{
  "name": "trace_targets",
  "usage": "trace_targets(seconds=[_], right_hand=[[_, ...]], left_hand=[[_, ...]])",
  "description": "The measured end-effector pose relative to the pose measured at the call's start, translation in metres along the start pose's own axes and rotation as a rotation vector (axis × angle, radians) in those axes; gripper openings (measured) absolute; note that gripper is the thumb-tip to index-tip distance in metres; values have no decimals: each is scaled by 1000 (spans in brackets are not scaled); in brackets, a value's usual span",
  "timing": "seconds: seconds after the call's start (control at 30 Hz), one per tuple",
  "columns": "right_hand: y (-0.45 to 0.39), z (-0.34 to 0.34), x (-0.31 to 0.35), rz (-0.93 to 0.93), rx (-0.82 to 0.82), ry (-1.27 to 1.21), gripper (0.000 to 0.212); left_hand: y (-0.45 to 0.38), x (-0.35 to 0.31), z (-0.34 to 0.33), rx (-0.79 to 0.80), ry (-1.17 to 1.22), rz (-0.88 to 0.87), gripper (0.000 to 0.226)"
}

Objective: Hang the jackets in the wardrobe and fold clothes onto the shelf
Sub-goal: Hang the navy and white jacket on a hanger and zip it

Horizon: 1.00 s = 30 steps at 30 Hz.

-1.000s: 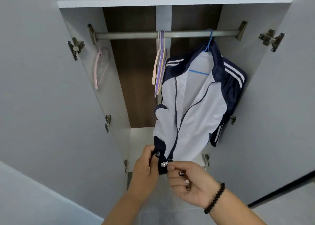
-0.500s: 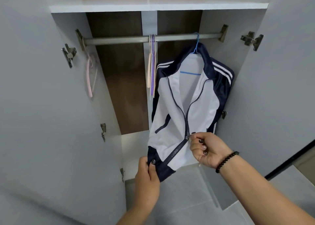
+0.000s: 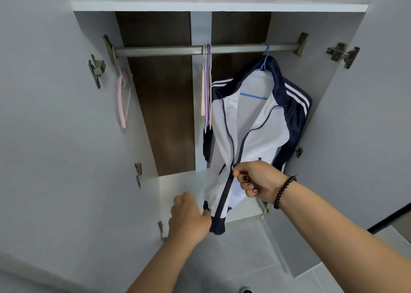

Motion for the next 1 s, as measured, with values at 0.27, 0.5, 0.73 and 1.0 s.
trace_targets(seconds=[0.27, 0.5, 0.73, 1.0], right_hand=[[-42, 28, -1, -62, 36, 37, 25], [-104, 74, 6, -186, 68, -49, 33], [-167, 119, 41, -236, 31, -238, 30], [-211, 137, 90, -141, 61, -261, 27]], left_hand=[[-43, -95, -24, -87, 322, -345, 19], [-106, -115, -56, -102, 257, -281, 8], [-149, -121, -96, -55, 7, -171, 12], [-182, -82, -120, 63, -96, 105, 16]])
Point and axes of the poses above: each hand's wrist, its own y-axis away from the middle knuckle, its own z-axis out of the back of the hand, x = y × z, the point moved 8 cm from there along -y, towards the middle knuckle, and after that the axes turned 1 degree about z, right-handed, at the moved point
